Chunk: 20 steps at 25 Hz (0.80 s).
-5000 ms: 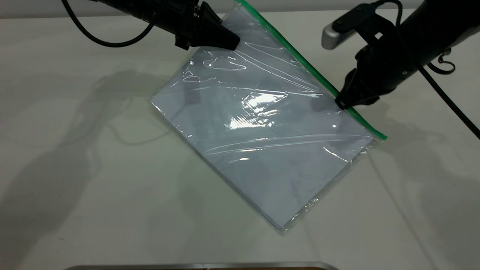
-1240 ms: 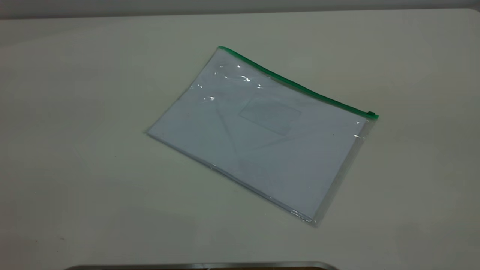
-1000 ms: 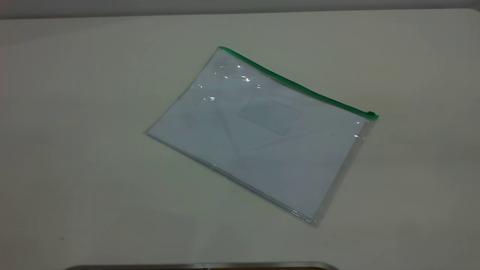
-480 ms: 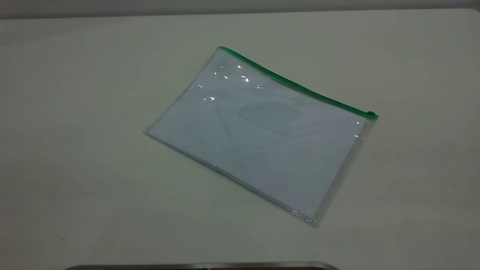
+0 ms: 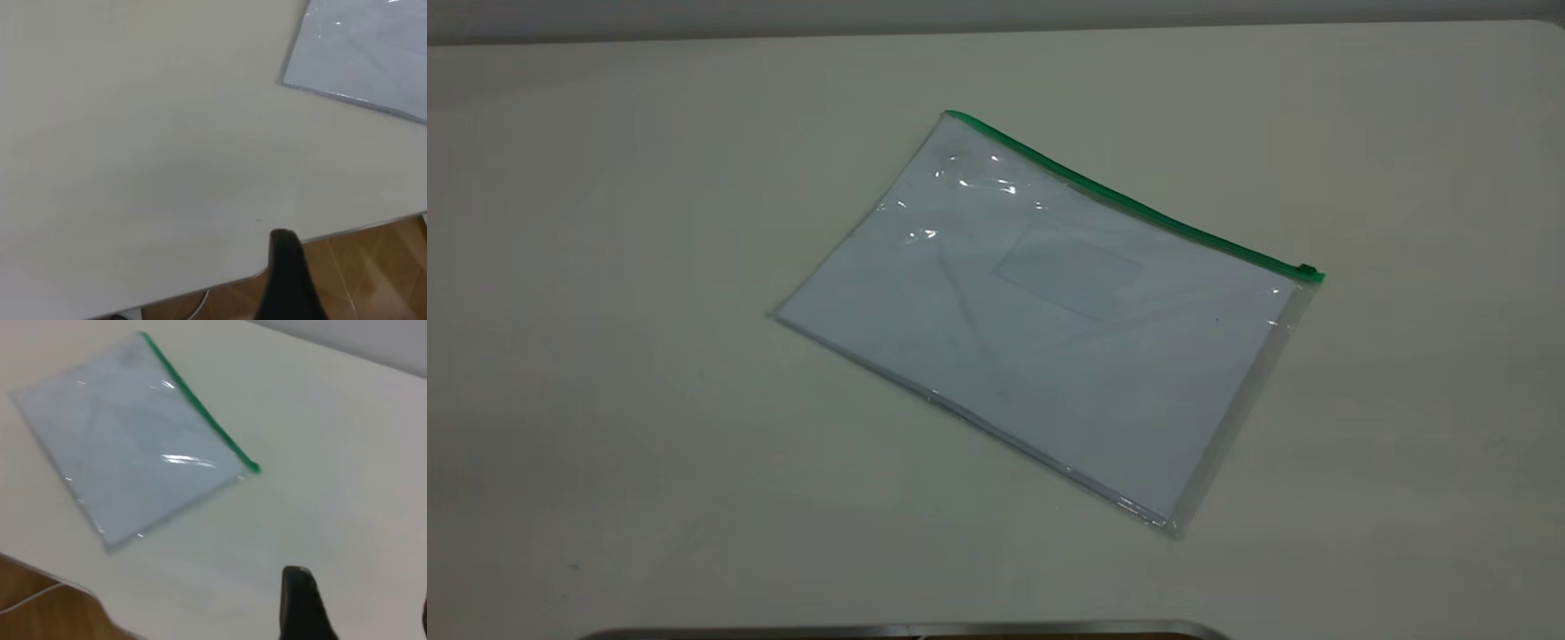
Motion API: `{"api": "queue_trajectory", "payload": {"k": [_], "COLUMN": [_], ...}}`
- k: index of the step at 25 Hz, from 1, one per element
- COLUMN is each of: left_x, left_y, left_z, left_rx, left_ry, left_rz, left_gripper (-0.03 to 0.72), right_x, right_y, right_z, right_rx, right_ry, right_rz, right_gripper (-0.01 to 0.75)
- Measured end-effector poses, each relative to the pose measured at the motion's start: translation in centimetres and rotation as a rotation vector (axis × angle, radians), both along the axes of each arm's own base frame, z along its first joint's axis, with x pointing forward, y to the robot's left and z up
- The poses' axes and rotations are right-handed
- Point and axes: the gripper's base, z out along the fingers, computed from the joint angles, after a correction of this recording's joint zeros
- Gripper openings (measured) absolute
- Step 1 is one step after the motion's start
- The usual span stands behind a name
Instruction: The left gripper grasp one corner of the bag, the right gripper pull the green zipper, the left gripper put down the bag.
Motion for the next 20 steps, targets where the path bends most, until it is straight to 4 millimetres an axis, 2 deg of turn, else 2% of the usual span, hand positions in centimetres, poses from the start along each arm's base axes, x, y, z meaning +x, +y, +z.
{"api": "queue_trajectory", "payload": {"k": [20], "left_x": [0.6], "left_y": [0.2], "left_z": [-1.1], "left_rx": [0.031], "left_ry": [0.018], "left_rz": [0.021], "left_gripper": [0.587], "right_x": [0.1], "right_y": [-0.3], "right_z": [-0.2], "right_rx": [0.006], "right_ry": [0.011], "right_rz": [-0.04], "right_gripper": [0.464]}}
